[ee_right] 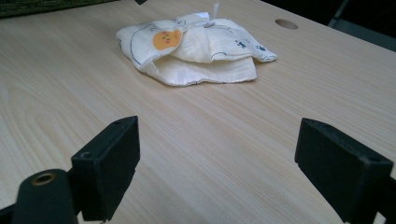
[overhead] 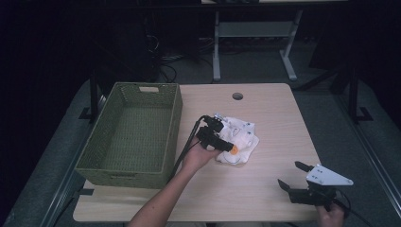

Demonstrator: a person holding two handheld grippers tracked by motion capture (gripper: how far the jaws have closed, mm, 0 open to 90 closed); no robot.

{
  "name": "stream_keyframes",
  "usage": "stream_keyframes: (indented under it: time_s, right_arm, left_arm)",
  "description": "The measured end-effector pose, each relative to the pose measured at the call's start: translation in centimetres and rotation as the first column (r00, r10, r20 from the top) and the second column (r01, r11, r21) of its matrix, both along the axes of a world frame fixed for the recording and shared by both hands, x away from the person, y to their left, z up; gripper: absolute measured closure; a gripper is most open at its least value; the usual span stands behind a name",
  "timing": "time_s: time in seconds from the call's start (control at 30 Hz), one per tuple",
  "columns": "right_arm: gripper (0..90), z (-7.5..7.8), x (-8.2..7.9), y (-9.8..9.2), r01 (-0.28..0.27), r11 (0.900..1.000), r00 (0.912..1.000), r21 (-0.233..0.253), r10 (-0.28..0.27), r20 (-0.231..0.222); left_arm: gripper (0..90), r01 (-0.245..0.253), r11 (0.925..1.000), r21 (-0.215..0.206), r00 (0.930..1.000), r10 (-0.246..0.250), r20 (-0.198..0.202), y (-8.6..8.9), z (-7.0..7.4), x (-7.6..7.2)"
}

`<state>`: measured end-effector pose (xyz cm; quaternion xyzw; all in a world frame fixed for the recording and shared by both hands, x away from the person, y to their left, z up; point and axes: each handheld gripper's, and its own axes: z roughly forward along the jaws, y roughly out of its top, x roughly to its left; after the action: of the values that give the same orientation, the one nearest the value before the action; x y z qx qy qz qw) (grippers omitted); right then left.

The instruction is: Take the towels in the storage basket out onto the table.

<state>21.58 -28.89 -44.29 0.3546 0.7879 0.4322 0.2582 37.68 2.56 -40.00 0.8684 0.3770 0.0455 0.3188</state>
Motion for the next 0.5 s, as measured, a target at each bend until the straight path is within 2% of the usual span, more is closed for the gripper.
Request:
stream_keyframes:
  time_s: [0.27,0.47,0.5]
  right_arm:
    - [13.7,-0.1,0.0,0.1,-0.001,1.000,1.0000,-0.010,0.001,-0.006]
    - [13.7,-0.1,0.1,0.2,-0.003,1.000,1.0000,-0.018,0.003,-0.007]
    - [13.7,-0.1,0.1,0.2,-0.002,1.000,1.0000,-0.020,0.001,-0.008]
  left_arm:
    - [28.7,0.006,0.9998,-0.018,0.9997,-0.006,0.024,1.1,0.0,-1.6]
    - [28.5,0.005,0.9998,-0.021,0.9996,-0.004,0.029,1.9,-0.2,-2.4]
    - [28.4,0.002,0.9995,-0.032,0.9997,-0.001,0.023,2.3,-0.3,-2.6]
